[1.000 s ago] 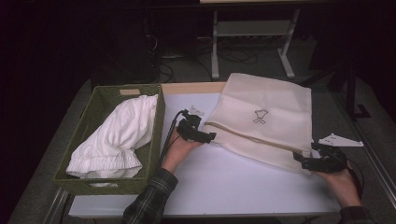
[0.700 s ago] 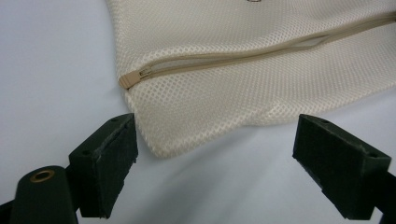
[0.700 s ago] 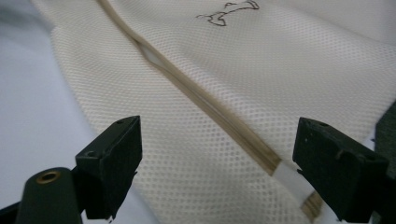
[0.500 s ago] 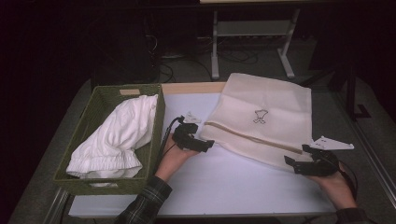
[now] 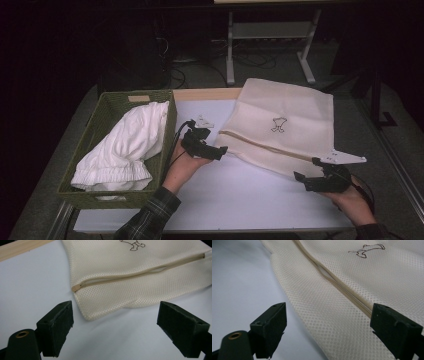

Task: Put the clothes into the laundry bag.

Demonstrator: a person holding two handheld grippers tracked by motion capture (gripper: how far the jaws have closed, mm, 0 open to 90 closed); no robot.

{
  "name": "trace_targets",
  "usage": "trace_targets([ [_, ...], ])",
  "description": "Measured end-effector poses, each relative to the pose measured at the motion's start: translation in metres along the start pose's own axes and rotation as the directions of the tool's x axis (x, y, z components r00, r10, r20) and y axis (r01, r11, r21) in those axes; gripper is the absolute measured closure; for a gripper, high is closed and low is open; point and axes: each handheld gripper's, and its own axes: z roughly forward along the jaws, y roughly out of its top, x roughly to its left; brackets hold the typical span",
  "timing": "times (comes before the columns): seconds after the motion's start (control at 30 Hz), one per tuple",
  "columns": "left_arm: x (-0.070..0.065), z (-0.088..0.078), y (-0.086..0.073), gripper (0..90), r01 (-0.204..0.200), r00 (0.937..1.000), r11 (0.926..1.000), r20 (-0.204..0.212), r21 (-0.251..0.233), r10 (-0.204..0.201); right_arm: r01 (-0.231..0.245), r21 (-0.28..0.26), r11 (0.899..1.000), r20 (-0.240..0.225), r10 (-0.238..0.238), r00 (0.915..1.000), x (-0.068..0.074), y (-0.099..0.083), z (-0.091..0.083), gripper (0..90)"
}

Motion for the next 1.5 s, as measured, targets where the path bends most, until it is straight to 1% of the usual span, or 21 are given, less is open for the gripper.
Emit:
trace_targets([
  [0.07,0.001,-0.001,0.001,12.9,-0.002,1.0000,1.0000,0.006,0.002,0.002,0.003,-0.006,1.000,-0.002,-0.003,1.0000,0.000,0.000,0.001,13.5],
  [0.17,0.002,-0.001,0.004,12.9,-0.009,1.0000,0.9997,-0.001,0.025,0.009,0.020,-0.009,1.000,0.006,-0.020,0.9998,0.002,-0.001,0.002,13.6],
  [0.23,0.001,-0.002,0.006,12.9,-0.024,0.9997,0.9990,-0.010,0.038,0.024,0.035,-0.013,0.999,0.008,-0.035,0.9994,0.003,-0.001,0.002,13.5],
  [0.37,0.001,-0.008,0.011,13.1,-0.032,0.9995,0.9988,-0.008,0.037,0.032,0.040,-0.026,0.999,0.008,-0.040,0.9992,0.005,-0.001,0.001,13.5],
  [0.43,0.002,-0.010,0.014,13.4,-0.036,0.9993,0.9979,-0.005,0.054,0.036,0.042,-0.028,0.999,0.010,-0.042,0.9991,0.006,-0.002,0.001,13.5],
  [0.5,0.000,-0.011,0.017,13.4,-0.042,0.9991,0.9977,0.004,0.053,0.042,0.046,-0.036,0.998,0.009,-0.045,0.9989,0.006,-0.002,0.000,13.5],
  [0.53,0.000,-0.013,0.019,13.4,-0.050,0.9987,0.9973,0.000,0.053,0.050,0.047,-0.039,0.998,0.008,-0.046,0.9989,0.007,-0.002,0.000,13.5],
  [0.6,-0.001,-0.015,0.021,13.4,-0.053,0.9985,0.9973,0.012,0.052,0.052,0.049,-0.044,0.998,0.011,-0.048,0.9988,0.007,-0.002,0.000,13.5],
  [0.63,-0.001,-0.016,0.023,13.4,-0.056,0.9984,0.9970,0.009,0.054,0.056,0.045,-0.046,0.998,0.015,-0.045,0.9989,0.006,-0.002,0.000,13.5],
  [0.73,0.000,-0.020,0.027,13.3,-0.083,0.9965,0.9943,0.011,0.067,0.083,0.042,-0.047,0.998,0.016,-0.041,0.9990,0.006,-0.002,0.000,13.5],
  [0.77,0.001,-0.022,0.029,13.2,-0.101,0.9948,0.9923,0.007,0.072,0.101,0.041,-0.047,0.998,0.017,-0.040,0.9990,0.005,-0.003,0.000,13.5],
  [0.8,0.003,-0.023,0.030,13.1,-0.108,0.9941,0.9915,0.003,0.072,0.108,0.041,-0.047,0.998,0.016,-0.041,0.9990,0.005,-0.003,0.000,13.5],
  [0.87,0.011,-0.027,0.032,13.0,-0.099,0.9951,0.9931,0.011,0.062,0.099,0.042,-0.046,0.998,0.016,-0.041,0.9990,0.006,-0.002,0.000,13.5],
  [1.0,0.021,-0.034,0.033,12.8,-0.103,0.9945,0.9932,0.021,0.053,0.102,0.045,-0.043,0.998,0.019,-0.044,0.9988,0.006,-0.003,0.001,13.5],
  [1.1,0.027,-0.039,0.034,12.6,-0.084,0.9957,0.9961,0.040,0.024,0.083,0.043,-0.043,0.998,0.022,-0.042,0.9989,0.005,-0.003,0.001,13.5],
  [1.17,0.031,-0.042,0.035,12.5,-0.090,0.9952,0.9957,0.040,0.020,0.089,0.043,-0.043,0.998,0.021,-0.042,0.9989,0.005,-0.004,0.001,13.5],
  [1.2,0.034,-0.044,0.035,12.6,-0.087,0.9952,0.9961,0.047,0.017,0.086,0.042,-0.044,0.998,0.022,-0.041,0.9989,0.005,-0.004,0.001,13.5],
  [1.23,0.035,-0.045,0.035,12.5,-0.091,0.9947,0.9956,0.050,0.021,0.090,0.042,-0.043,0.998,0.022,-0.041,0.9989,0.004,-0.004,0.001,13.5],
  [1.3,0.038,-0.047,0.035,12.4,-0.114,0.9928,0.9933,0.039,0.022,0.113,0.038,-0.044,0.998,0.022,-0.037,0.9991,0.004,-0.004,0.001,13.5],
  [1.37,0.041,-0.050,0.035,12.4,-0.109,0.9930,0.9938,0.049,0.024,0.108,0.035,-0.049,0.998,0.022,-0.034,0.9992,0.004,-0.004,0.001,13.5],
  [1.5,0.050,-0.057,0.036,11.9,-0.111,0.9934,0.9937,0.033,0.020,0.110,0.033,-0.050,0.998,0.020,-0.032,0.9993,0.003,-0.004,0.001,13.5],
])
